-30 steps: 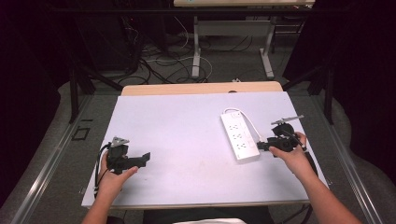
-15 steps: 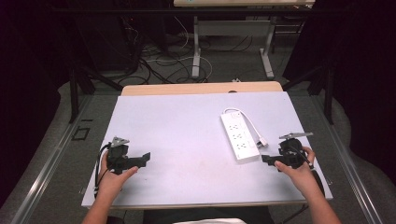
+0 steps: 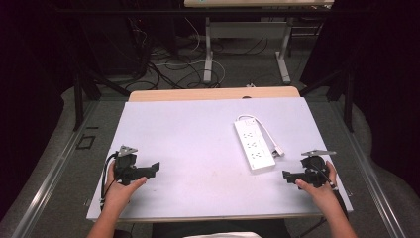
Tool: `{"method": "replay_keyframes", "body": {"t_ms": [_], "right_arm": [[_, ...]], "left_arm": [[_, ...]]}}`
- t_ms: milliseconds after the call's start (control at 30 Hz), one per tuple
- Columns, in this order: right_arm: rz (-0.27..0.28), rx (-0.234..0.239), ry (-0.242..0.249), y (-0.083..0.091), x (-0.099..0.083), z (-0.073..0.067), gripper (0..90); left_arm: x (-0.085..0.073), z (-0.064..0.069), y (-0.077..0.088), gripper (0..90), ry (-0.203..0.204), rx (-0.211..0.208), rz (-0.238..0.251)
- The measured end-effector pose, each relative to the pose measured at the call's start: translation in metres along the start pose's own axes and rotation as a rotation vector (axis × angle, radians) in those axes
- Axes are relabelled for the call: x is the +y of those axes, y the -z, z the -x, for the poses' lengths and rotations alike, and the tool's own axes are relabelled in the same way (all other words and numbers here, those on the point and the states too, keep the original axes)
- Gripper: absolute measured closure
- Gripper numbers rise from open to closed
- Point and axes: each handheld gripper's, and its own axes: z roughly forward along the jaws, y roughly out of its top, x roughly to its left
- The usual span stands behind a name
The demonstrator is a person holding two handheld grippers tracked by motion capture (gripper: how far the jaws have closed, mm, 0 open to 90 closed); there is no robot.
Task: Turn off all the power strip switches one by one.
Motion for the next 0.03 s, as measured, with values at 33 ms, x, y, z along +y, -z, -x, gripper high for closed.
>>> {"method": "replay_keyframes", "body": {"t_ms": [33], "right_arm": [[0.001,-0.001,0.001,0.0,-0.0005,0.0008,0.0]], "left_arm": [[0.0001,-0.0001,0.0002,1.8,0.001,0.002,-0.001]]}}
